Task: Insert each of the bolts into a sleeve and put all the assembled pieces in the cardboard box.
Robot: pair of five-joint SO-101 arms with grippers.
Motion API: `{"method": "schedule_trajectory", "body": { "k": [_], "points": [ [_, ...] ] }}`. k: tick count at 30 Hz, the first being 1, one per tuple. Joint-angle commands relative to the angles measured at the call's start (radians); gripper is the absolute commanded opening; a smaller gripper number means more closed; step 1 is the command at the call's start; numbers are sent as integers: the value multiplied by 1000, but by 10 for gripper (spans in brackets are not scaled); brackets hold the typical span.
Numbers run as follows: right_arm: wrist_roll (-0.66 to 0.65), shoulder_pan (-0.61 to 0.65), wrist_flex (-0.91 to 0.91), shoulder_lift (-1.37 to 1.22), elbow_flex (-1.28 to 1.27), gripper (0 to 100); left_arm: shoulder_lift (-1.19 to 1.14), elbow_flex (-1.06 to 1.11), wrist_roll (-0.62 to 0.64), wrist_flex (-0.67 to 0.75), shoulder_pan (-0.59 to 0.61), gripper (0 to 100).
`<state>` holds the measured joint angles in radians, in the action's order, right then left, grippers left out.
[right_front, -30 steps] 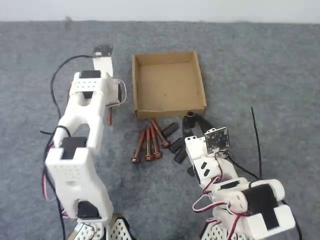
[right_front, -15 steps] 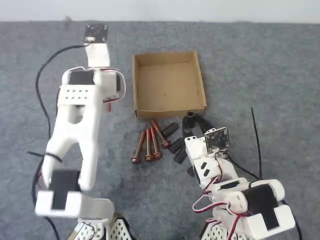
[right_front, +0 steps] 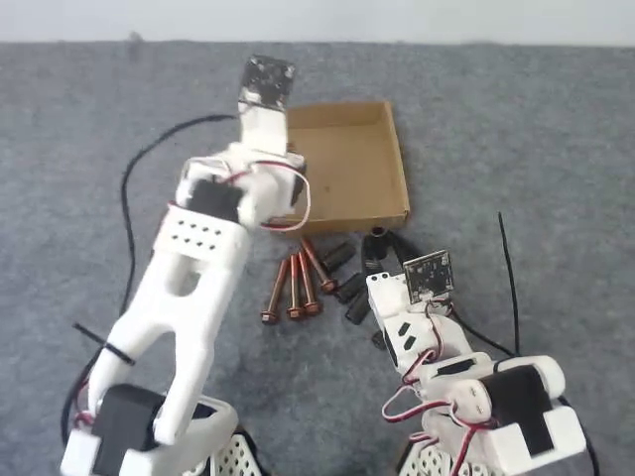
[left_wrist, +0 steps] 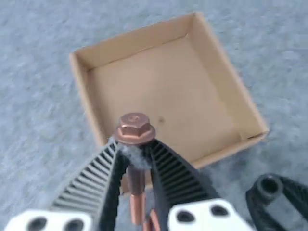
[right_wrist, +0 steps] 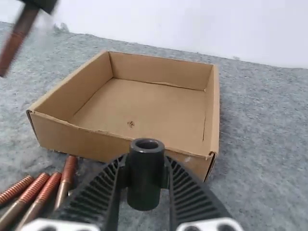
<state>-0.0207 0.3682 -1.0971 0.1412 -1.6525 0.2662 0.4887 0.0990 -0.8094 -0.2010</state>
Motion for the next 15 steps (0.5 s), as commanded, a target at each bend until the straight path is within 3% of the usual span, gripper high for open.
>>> {"method": "schedule_trajectory", "body": {
  "k": [1,8,15],
  "points": [
    [8,4,2,10,-14,6,81,82,41,236,-40,12],
    [8,4,4,10,-12,6,169,314,410,592,-89,12],
    [8,4,4,10,-12,6,308,529,385,841,-161,12]
  ]
}}
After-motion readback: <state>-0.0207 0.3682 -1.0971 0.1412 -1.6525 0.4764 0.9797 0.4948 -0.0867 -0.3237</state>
